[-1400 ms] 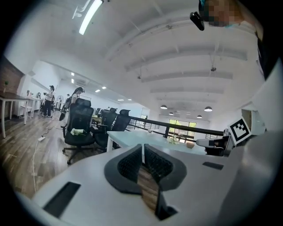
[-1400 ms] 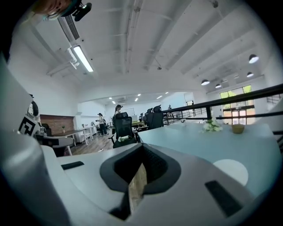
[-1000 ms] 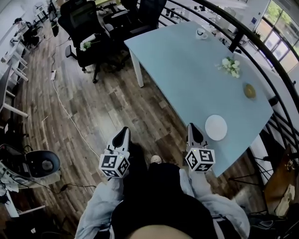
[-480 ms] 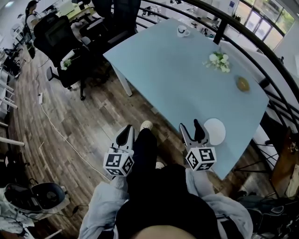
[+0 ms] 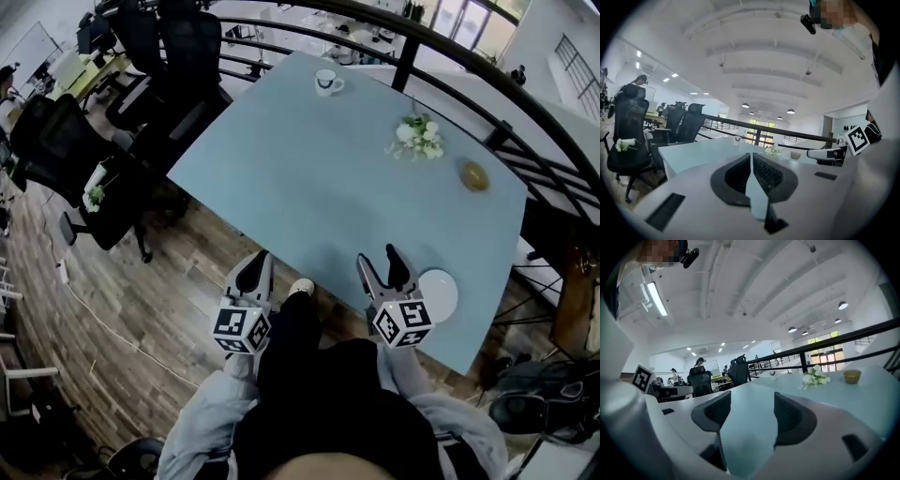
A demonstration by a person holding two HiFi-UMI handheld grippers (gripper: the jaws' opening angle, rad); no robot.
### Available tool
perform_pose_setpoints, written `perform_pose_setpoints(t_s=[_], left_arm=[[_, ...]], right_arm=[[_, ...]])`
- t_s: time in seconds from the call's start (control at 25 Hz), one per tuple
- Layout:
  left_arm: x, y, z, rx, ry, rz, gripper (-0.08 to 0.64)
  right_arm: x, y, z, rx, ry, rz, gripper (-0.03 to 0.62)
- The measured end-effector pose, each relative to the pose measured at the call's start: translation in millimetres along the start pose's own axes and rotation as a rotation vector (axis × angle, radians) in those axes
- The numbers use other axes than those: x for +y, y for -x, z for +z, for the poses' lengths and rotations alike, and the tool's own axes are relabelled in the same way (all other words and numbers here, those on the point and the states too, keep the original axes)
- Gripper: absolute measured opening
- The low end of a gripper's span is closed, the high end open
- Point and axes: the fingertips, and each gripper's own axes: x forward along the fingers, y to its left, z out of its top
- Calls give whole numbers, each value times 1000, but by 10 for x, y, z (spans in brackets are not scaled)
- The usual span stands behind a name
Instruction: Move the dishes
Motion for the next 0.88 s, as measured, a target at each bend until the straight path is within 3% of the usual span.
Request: perform_pose_setpoints(t_s=[0.2, 0.52, 0.88], left_arm=[[240, -757, 173, 47, -28, -136, 31], [220, -1664, 191, 142, -73, -359, 31], [-277, -2175, -153, 243, -99, -622, 31]], right_arm=[[-217, -391, 188, -27, -72, -135, 287], [-654, -579, 272, -73, -192, -354, 287], [-934, -141, -27, -140, -361, -604, 287]])
